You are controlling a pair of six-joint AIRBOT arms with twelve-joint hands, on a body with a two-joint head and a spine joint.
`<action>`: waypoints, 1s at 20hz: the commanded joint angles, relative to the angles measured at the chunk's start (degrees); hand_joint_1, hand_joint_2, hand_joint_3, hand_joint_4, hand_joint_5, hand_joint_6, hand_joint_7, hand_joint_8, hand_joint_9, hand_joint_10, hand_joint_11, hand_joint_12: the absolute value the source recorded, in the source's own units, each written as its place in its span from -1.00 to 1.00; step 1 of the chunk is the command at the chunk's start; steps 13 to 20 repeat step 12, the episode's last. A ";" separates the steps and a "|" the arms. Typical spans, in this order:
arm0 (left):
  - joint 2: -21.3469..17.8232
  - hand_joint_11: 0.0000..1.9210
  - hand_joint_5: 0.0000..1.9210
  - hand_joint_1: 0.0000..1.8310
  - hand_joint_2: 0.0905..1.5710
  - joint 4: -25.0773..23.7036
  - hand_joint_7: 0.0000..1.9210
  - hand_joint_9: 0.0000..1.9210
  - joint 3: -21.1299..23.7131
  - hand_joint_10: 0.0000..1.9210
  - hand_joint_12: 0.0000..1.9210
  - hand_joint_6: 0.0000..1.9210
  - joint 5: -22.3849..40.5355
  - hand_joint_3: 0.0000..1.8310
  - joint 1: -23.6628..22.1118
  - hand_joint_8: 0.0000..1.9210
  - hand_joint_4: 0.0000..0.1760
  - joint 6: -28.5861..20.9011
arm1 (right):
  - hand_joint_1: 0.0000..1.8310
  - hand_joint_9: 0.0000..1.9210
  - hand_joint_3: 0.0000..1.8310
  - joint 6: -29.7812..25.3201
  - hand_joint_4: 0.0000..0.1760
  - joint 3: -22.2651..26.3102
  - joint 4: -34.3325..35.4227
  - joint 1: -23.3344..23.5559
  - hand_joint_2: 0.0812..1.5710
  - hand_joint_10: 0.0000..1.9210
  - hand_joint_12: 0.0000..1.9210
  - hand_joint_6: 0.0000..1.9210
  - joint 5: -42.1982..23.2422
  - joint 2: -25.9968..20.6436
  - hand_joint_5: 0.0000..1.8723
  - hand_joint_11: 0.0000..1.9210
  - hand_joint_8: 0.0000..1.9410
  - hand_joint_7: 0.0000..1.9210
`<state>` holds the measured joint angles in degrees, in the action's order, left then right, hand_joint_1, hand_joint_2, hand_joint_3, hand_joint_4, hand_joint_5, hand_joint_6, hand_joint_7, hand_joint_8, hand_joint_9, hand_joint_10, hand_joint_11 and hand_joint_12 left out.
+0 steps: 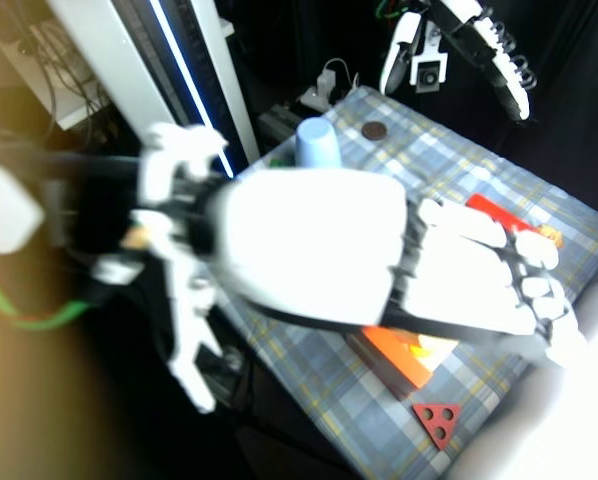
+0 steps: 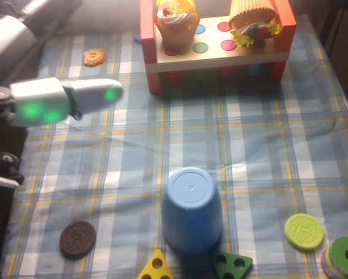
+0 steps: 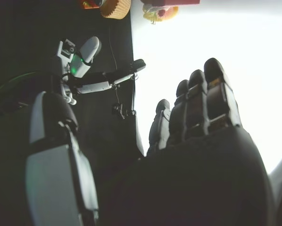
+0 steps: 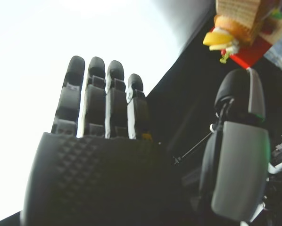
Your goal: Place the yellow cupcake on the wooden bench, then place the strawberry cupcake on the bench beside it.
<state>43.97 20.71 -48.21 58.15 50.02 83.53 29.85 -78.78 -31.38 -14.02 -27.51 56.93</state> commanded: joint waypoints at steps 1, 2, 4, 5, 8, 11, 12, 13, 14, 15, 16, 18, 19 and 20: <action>-0.94 -1.00 -0.97 -0.12 0.11 -1.87 -0.97 -0.94 -0.07 -1.00 -0.52 -1.00 10.88 -1.00 -0.16 -1.00 0.51 -2.49 | -0.27 -0.85 -1.00 0.14 0.52 1.57 5.39 -2.44 0.10 -0.99 -0.98 -0.99 -12.59 -1.96 -0.80 -0.95 -1.00 -0.72; -1.64 -1.00 -0.95 -0.10 0.07 -2.80 -0.96 -0.98 -0.07 -0.99 -0.78 -1.00 13.12 -1.00 0.64 -1.00 0.37 -5.35 | -0.27 -0.85 -1.00 0.21 0.55 3.65 11.33 -7.31 0.09 -0.99 -1.00 -1.00 -20.06 -4.27 -0.82 -0.99 -0.99 -0.72; -2.72 -1.00 -0.93 -0.02 0.04 -4.30 -0.97 -1.00 -0.07 -1.00 -0.99 -1.00 16.82 -1.00 2.11 -1.00 0.19 -10.58 | -0.26 -0.83 -1.00 0.94 0.43 6.75 20.85 -17.27 0.12 -0.98 -0.99 -0.98 -32.97 -6.32 -0.79 -0.99 -0.99 -0.71; -3.18 -0.99 -0.95 -0.04 0.04 -5.03 -0.96 -0.99 -0.07 -1.00 -0.99 -1.00 18.75 -1.00 3.01 -0.99 0.25 -13.59 | -0.19 -0.84 -0.99 1.76 0.38 8.77 26.48 -24.25 0.15 -0.99 -1.00 -0.99 -41.02 -6.56 -0.78 -0.99 -0.99 -0.70; -3.44 -0.97 -1.00 -0.09 0.04 -6.31 -0.96 -0.94 -0.05 -0.98 -0.99 -1.00 23.30 -1.00 5.44 -0.99 0.88 -18.97 | -0.16 -0.79 -0.99 3.23 0.44 13.78 37.91 -38.86 0.27 -0.98 -1.00 -1.00 -59.10 -7.30 -0.79 -0.99 -0.99 -0.75; -3.38 -0.95 -1.00 -0.18 0.05 -6.94 -0.96 -0.92 0.10 -0.98 -0.97 -1.00 28.54 -1.00 7.84 -0.99 0.76 -23.70 | -0.23 -0.72 -1.00 2.93 0.46 17.14 42.95 -47.47 0.23 -0.97 -0.97 -0.99 -68.54 -7.84 -0.77 -0.94 -0.99 -0.73; -3.19 -0.94 -1.00 -0.17 0.03 -7.10 -0.95 -0.93 0.11 -0.99 -0.96 -1.00 29.99 -1.00 8.74 -0.99 0.82 -25.37 | -0.24 -0.70 -1.00 2.78 0.35 17.86 43.42 -49.10 0.22 -0.98 -0.95 -1.00 -69.87 -8.02 -0.76 -0.91 -0.99 -0.70; -3.19 -0.94 -1.00 -0.17 0.03 -7.10 -0.95 -0.93 0.11 -0.99 -0.96 -1.00 29.99 -1.00 8.74 -0.99 0.82 -25.37 | -0.24 -0.70 -1.00 2.78 0.35 17.86 43.42 -49.10 0.22 -0.98 -0.95 -1.00 -69.87 -8.02 -0.76 -0.91 -0.99 -0.70; -3.19 -0.94 -1.00 -0.17 0.03 -7.10 -0.95 -0.93 0.11 -0.99 -0.96 -1.00 29.99 -1.00 8.74 -0.99 0.82 -25.37 | -0.24 -0.70 -1.00 2.78 0.35 17.86 43.42 -49.10 0.22 -0.98 -0.95 -1.00 -69.87 -8.02 -0.76 -0.91 -0.99 -0.70; -3.19 -0.94 -1.00 -0.17 0.03 -7.10 -0.95 -0.93 0.11 -0.99 -0.96 -1.00 29.99 -1.00 8.74 -0.99 0.82 -25.37 | -0.24 -0.70 -1.00 2.78 0.35 17.86 43.42 -49.10 0.22 -0.98 -0.95 -1.00 -69.87 -8.02 -0.76 -0.91 -0.99 -0.70; -3.19 -0.94 -1.00 -0.17 0.03 -7.10 -0.95 -0.93 0.11 -0.99 -0.96 -1.00 29.99 -1.00 8.74 -0.99 0.82 -25.37 | -0.24 -0.70 -1.00 2.78 0.35 17.86 43.42 -49.10 0.22 -0.98 -0.95 -1.00 -69.87 -8.02 -0.76 -0.91 -0.99 -0.70; -3.19 -0.94 -1.00 -0.17 0.03 -7.10 -0.95 -0.93 0.11 -0.99 -0.96 -1.00 29.99 -1.00 8.74 -0.99 0.82 -25.37 | -0.24 -0.70 -1.00 2.78 0.35 17.86 43.42 -49.10 0.22 -0.98 -0.95 -1.00 -69.87 -8.02 -0.76 -0.91 -0.99 -0.70; -3.19 -0.94 -1.00 -0.17 0.03 -7.10 -0.95 -0.93 0.11 -0.99 -0.96 -1.00 29.99 -1.00 8.74 -0.99 0.82 -25.37 | -0.24 -0.70 -1.00 2.78 0.35 17.86 43.42 -49.10 0.22 -0.98 -0.95 -1.00 -69.87 -8.02 -0.76 -0.91 -0.99 -0.70; -3.19 -0.94 -1.00 -0.17 0.03 -7.10 -0.95 -0.93 0.11 -0.99 -0.96 -1.00 29.99 -1.00 8.74 -0.99 0.82 -25.37 | -0.24 -0.70 -1.00 2.78 0.35 17.86 43.42 -49.10 0.22 -0.98 -0.95 -1.00 -69.87 -8.02 -0.76 -0.91 -0.99 -0.70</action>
